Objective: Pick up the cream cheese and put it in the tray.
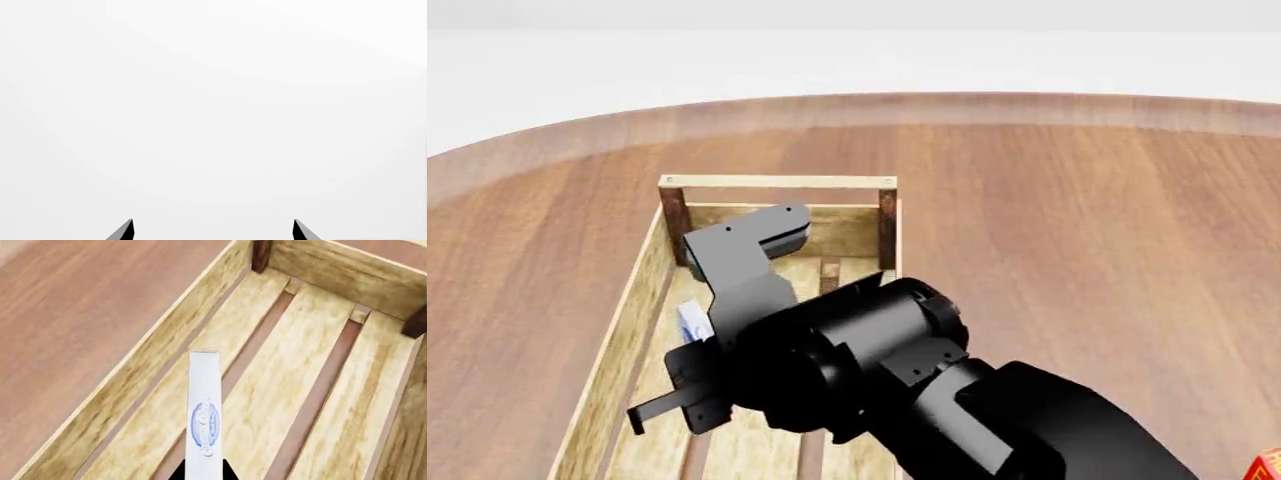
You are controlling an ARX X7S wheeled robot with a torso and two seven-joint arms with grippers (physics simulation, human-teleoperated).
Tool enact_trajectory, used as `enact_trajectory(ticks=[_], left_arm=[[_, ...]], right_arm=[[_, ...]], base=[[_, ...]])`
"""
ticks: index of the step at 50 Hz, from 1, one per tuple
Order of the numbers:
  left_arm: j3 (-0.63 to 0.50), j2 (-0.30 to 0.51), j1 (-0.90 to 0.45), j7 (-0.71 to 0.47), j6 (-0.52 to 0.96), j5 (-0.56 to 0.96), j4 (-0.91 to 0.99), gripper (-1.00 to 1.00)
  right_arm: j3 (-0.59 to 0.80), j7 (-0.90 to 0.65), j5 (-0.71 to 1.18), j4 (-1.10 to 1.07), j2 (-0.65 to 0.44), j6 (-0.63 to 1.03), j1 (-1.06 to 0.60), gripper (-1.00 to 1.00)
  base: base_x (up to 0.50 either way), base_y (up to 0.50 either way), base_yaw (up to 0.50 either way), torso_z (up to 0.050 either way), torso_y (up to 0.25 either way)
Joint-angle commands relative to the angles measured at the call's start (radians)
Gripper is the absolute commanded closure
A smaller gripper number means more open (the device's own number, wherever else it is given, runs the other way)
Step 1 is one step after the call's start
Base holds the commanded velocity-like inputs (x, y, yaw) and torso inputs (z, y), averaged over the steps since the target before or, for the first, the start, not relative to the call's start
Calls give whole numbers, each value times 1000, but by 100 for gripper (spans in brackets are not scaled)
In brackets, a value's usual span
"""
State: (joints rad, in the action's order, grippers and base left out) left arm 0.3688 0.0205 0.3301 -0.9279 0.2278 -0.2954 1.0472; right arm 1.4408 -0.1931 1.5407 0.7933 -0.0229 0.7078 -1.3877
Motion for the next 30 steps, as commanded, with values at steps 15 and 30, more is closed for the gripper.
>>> enact_trajectory(ticks=[15, 30], left_arm=[[-43, -20, -95, 80, 66, -88, 0, -100], [-67, -20, -116, 91, 94, -116, 0, -100]], right_arm=[[133, 109, 58, 207, 23, -127, 46, 100], [132, 130, 39, 219, 23, -154, 87, 100]], base=[[0, 0, 0, 0, 0], [0, 0, 0, 0, 1]])
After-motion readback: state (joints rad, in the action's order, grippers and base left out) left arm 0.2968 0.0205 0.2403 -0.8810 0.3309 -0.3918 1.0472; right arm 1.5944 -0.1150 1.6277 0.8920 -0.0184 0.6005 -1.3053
